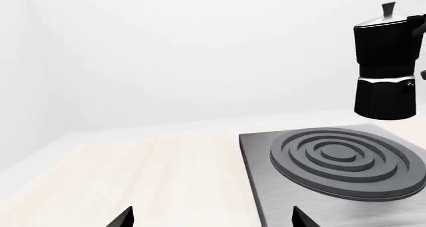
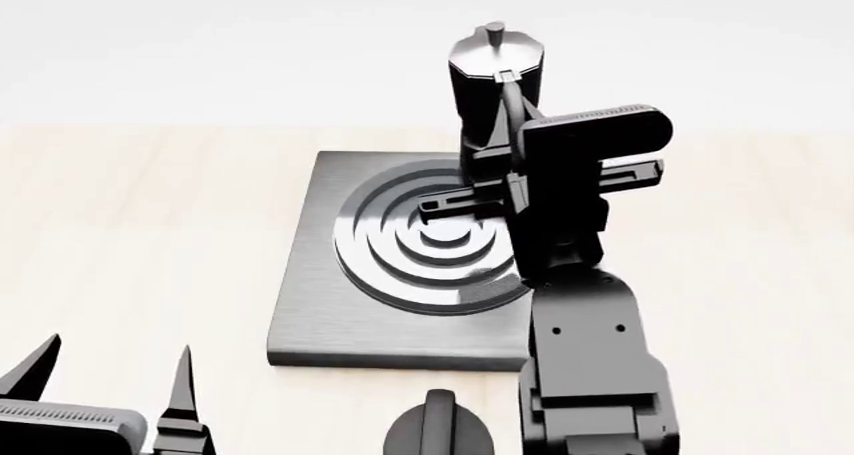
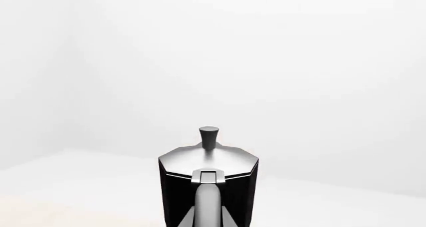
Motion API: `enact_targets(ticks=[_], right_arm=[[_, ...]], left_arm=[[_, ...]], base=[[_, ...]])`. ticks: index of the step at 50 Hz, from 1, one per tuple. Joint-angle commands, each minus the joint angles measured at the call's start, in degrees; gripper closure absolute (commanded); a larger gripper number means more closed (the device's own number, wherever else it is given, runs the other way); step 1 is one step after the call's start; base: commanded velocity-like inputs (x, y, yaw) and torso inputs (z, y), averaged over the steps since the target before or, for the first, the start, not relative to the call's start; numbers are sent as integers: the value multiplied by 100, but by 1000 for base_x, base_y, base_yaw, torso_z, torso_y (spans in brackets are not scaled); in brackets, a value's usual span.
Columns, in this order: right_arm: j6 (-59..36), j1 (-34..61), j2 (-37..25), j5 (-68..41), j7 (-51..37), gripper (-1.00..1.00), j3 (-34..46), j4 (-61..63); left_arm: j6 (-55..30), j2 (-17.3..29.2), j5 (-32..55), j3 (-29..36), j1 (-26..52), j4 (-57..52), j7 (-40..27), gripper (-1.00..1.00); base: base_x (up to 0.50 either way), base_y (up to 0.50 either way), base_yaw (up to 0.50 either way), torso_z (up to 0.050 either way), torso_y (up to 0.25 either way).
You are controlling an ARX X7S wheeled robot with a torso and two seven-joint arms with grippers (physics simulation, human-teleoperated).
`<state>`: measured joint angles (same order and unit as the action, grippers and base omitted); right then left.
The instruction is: Put the moka pot on the stove.
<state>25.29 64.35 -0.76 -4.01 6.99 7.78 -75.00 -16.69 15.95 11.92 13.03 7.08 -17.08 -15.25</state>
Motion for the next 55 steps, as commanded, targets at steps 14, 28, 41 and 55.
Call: enact_targets(ticks=[14,28,41,55], right_arm=[[29,57,75,-1702,-68,100,1772,1],[36,23,76,-2359,-120,100,2498,1],[-49,-58,76,-2161,-99,100,2249,1],[-86,-119,76,-2155,-69,100,2222,1]], left_arm=[[89,43,133,-61,-41,-60,27,-100],[92,74,163,-49,-42,-69,0,-100],[96,105,195,-45,-54,-96,-26,-100],[113,120,205,-21,-49,-86,-54,-100]], base=[[0,0,0,0,1],[0,0,0,1,1],[0,0,0,0,2],[0,0,0,1,1]])
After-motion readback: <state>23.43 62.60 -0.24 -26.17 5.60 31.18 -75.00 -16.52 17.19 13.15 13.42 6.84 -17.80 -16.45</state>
